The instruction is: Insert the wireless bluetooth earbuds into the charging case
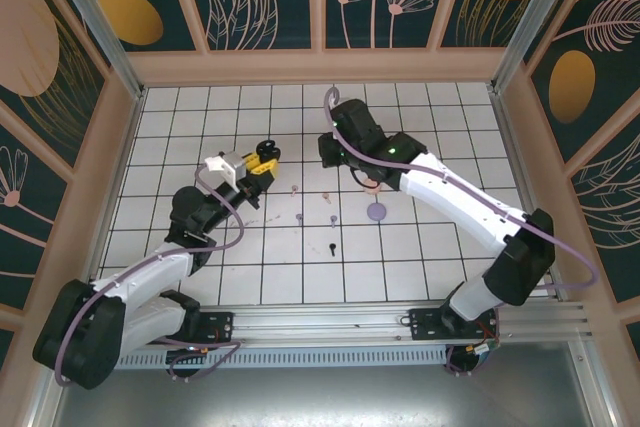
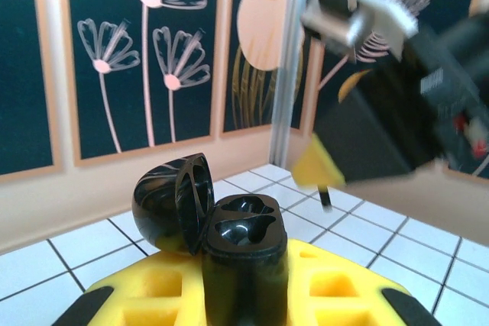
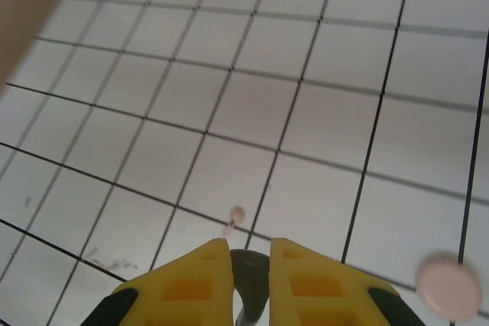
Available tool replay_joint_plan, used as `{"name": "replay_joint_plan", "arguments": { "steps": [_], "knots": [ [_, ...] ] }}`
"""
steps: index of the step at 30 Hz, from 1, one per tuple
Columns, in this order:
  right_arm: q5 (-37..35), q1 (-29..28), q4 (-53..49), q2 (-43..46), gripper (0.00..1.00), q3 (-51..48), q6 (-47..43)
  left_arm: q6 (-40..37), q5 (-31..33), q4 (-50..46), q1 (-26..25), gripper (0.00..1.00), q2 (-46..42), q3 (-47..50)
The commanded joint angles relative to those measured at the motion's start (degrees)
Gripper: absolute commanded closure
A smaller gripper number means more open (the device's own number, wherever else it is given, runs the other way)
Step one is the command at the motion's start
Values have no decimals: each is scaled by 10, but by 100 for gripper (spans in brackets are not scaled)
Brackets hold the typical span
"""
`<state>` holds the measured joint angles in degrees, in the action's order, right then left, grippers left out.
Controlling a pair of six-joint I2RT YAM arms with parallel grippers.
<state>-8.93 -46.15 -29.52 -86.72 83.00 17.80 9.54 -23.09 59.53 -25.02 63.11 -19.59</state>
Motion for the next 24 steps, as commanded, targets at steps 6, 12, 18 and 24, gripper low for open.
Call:
{"name": "replay_joint_plan", "arguments": {
  "steps": [6,12,18,24],
  "knots": [
    [59,2,90,57,85,19,-130,-79,-47,55,-26,100,36,-16],
    [119,2,147,91,85,-18,-168,-163,-35,2,-35,100,59,-65],
    [164,-1,179,105,85,-50,-185,-197,-43,-13,-36,100,99,-111],
    [187,-8,212,110,85,-77,-190,-194,-65,-1,-36,100,131,-133]
  ]
}}
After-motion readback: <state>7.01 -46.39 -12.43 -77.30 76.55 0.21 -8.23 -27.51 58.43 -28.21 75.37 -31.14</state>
